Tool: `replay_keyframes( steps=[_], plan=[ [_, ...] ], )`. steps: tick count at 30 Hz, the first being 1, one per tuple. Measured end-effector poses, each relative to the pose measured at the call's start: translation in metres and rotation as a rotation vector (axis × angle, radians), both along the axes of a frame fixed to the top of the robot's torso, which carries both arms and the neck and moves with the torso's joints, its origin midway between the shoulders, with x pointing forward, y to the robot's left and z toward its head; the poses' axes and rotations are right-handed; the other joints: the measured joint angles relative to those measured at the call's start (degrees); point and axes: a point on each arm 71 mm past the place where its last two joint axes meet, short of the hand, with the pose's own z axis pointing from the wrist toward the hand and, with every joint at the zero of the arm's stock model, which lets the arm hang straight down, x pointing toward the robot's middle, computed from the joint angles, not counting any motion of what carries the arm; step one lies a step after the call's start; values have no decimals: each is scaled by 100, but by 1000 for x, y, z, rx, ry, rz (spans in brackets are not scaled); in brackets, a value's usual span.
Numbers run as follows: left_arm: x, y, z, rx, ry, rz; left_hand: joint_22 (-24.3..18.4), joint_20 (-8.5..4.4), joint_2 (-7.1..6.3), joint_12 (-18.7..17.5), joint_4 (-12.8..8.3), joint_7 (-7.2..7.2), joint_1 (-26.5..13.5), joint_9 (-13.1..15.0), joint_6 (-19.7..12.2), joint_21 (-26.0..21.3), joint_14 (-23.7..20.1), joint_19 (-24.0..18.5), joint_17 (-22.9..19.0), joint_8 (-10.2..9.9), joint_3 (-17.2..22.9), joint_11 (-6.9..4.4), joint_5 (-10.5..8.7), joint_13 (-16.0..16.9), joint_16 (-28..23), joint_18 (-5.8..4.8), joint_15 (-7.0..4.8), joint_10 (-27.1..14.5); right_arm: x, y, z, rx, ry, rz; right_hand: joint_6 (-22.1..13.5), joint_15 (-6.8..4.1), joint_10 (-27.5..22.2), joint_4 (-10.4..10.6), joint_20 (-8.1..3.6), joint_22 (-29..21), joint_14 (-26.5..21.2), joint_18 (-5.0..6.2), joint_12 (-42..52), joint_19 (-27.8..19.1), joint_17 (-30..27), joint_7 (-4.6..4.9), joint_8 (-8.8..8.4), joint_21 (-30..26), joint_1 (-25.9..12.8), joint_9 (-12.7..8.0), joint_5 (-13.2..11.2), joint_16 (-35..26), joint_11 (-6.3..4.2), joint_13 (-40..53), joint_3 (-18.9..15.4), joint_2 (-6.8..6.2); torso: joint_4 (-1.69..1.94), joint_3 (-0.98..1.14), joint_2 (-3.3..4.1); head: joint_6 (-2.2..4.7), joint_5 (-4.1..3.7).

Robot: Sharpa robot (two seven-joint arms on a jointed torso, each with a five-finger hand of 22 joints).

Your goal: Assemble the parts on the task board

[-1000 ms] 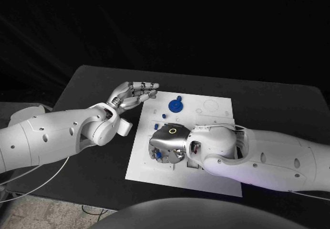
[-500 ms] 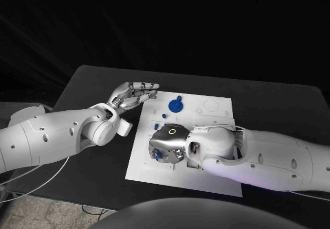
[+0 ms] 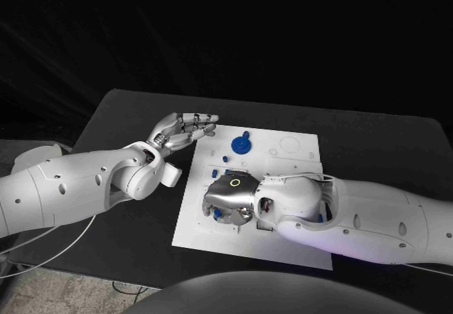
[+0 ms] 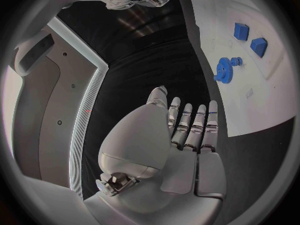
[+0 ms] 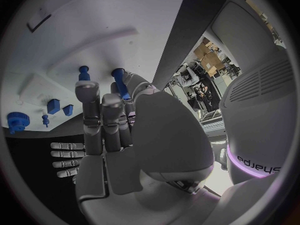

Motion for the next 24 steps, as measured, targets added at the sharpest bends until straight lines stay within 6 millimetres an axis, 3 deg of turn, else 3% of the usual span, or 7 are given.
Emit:
replay_keyframes(
  steps=[3,5,8,11,14,18,24],
  plan=[
    [0,0,0,-3,3,0,0,0,0,0,0,0,0,0,0,0,0,0,0,0,0,0,0,0,0,0,0,0,1,-1,0,-2,-3,-2,-424,22,-223,135,-1,0,-43,1,-154,-74,-52,-45,-88,-149,-257,-106,-240,-46,-156,-41,-101,-92,0,-1,-1,0,-1],
    [0,0,0,-4,5,1,0,0,0,0,0,0,0,0,0,0,0,0,0,0,0,0,0,0,0,0,0,0,1,-2,-1,-4,-3,-5,-714,27,-527,234,30,0,-74,1,-254,-105,-73,-117,-88,-235,-438,-184,-454,-63,-120,-73,-201,-193,1,-1,-2,0,-2],
    [0,0,-1,-6,8,2,0,0,0,0,0,0,0,0,0,0,0,0,0,0,0,0,0,0,0,0,0,0,3,-7,-2,-7,-1,-15,-1105,60,-927,351,85,-1,-141,1,-284,-160,-118,-318,-88,-417,-635,-290,-830,-113,-74,-49,-497,-273,3,1,-2,0,1],
    [0,1,-1,-7,10,3,1,0,0,0,0,0,0,0,0,0,0,0,0,0,0,0,0,0,0,0,0,0,5,-13,-2,-2,4,-32,-1288,102,-1214,595,101,-1,-183,1,-235,-176,-120,-342,-88,-533,-707,-355,-1142,-113,-34,27,-849,-345,3,2,-4,0,18],
    [1,1,-1,-7,12,5,1,0,0,0,0,0,0,0,0,0,0,0,0,0,0,0,0,0,0,0,0,0,7,-24,-1,20,19,-57,-1329,102,-1372,876,121,-1,-183,1,-126,-196,-83,-300,-88,-581,-780,-384,-1235,-104,-4,92,-1093,-420,1,5,-7,0,39],
    [1,2,-1,-6,13,8,-10,0,16,0,0,0,16,0,0,0,0,0,0,0,0,0,0,0,0,0,0,0,12,-42,9,79,44,-105,-1228,141,-1395,1015,134,-1,-133,1,54,-175,104,-129,-39,-412,-922,-384,-1235,90,12,178,-1221,-559,-1,5,-14,0,45],
    [1,4,-3,-3,17,12,-10,0,22,0,0,0,22,0,0,0,0,0,0,0,0,0,0,0,0,0,0,0,30,-80,45,223,57,-212,-990,203,-995,989,182,-1,66,1,565,12,476,115,92,66,-1227,-359,-1235,457,-24,412,-1257,-413,-13,2,-20,0,1]
  ],
)
